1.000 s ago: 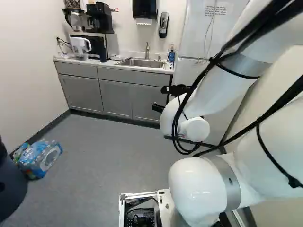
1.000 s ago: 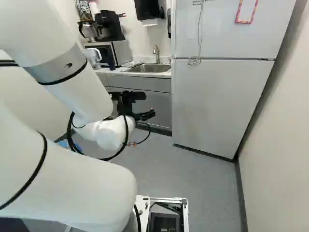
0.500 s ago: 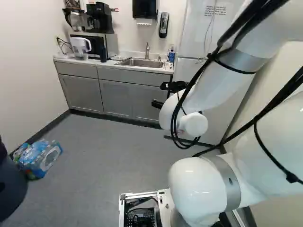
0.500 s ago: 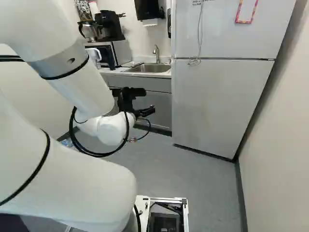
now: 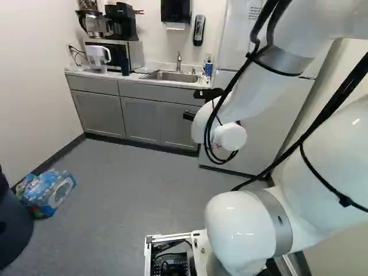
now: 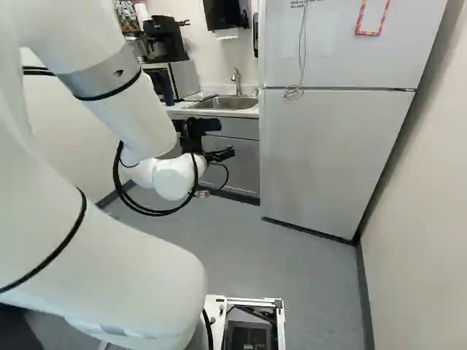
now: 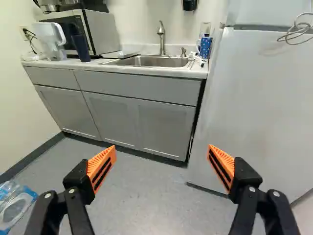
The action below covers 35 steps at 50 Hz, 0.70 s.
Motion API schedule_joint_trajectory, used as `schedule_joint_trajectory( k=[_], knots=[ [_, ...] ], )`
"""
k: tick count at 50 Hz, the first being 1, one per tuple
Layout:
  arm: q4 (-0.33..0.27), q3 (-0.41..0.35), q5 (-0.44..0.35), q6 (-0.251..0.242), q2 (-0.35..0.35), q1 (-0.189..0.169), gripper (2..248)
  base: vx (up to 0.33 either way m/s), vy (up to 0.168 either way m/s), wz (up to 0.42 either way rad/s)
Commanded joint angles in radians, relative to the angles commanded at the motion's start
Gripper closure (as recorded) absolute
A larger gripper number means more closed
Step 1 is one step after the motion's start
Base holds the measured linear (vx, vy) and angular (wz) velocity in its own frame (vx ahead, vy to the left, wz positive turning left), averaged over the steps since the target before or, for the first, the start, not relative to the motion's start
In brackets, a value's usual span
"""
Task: Rinse the cup and place it in the tray
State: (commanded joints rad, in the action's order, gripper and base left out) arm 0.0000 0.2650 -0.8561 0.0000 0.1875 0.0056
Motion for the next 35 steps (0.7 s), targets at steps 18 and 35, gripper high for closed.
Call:
schedule_joint_trajectory(
  k=[18,35],
  knots=[
    [0.0,0.066,0.056,0.0,-0.024,0.0,3,0.0,0.0,0.0],
    [0.0,0.114,0.106,0.0,-0.03,0.0,3,0.0,0.0,0.0]
  ],
)
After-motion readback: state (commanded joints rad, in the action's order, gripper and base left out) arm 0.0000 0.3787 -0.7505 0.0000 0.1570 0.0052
